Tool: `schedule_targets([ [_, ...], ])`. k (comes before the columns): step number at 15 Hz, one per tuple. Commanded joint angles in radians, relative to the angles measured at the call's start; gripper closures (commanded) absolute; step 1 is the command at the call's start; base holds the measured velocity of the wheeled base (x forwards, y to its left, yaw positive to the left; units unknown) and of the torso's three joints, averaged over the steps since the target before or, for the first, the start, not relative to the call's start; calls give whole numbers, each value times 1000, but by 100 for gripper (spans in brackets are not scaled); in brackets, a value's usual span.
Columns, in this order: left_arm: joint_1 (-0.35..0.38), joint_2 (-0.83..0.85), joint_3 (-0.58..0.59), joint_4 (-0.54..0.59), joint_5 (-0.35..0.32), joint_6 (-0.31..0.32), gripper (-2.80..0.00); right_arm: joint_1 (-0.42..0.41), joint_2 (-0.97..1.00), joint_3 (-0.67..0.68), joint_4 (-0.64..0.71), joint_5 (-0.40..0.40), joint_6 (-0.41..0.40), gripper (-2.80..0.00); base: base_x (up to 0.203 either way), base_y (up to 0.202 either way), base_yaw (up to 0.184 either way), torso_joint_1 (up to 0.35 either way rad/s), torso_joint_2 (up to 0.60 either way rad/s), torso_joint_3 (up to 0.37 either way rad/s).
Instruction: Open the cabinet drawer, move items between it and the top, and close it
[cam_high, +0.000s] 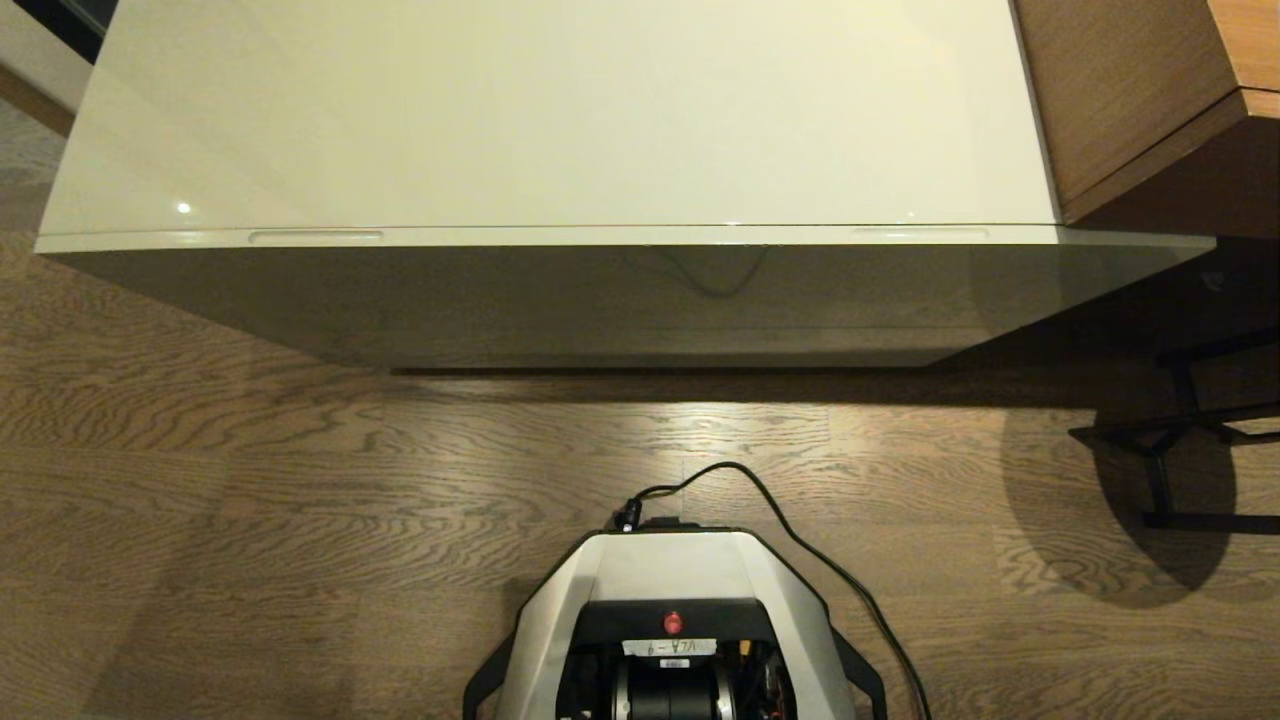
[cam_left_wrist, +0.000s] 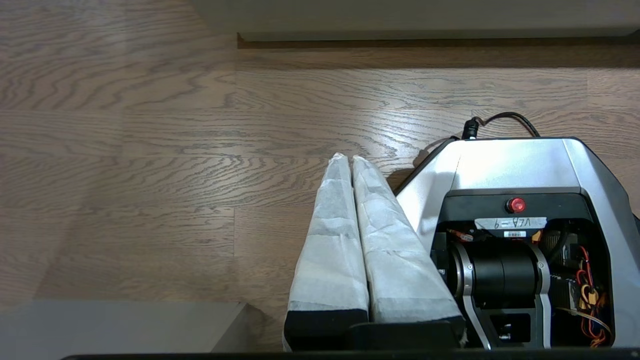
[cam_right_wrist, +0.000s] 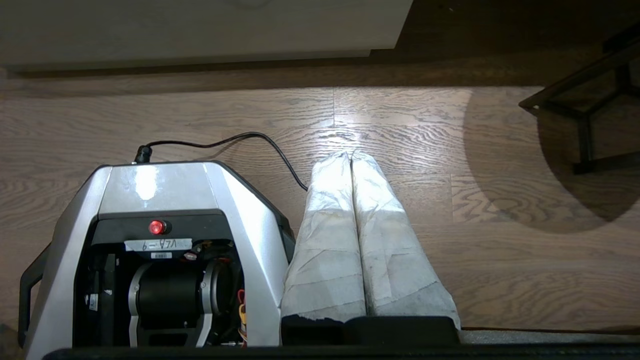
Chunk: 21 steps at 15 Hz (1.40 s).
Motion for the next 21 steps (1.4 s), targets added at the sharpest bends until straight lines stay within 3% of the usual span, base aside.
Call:
schedule_targets([
  [1,0,2,0,0,1,0,0,2,1,2,0,0,1,0,0,0,0,0,0,0],
  [21,0,2,0,0,1,0,0,1,1,2,0,0,1,0,0,0,0,0,0,0],
])
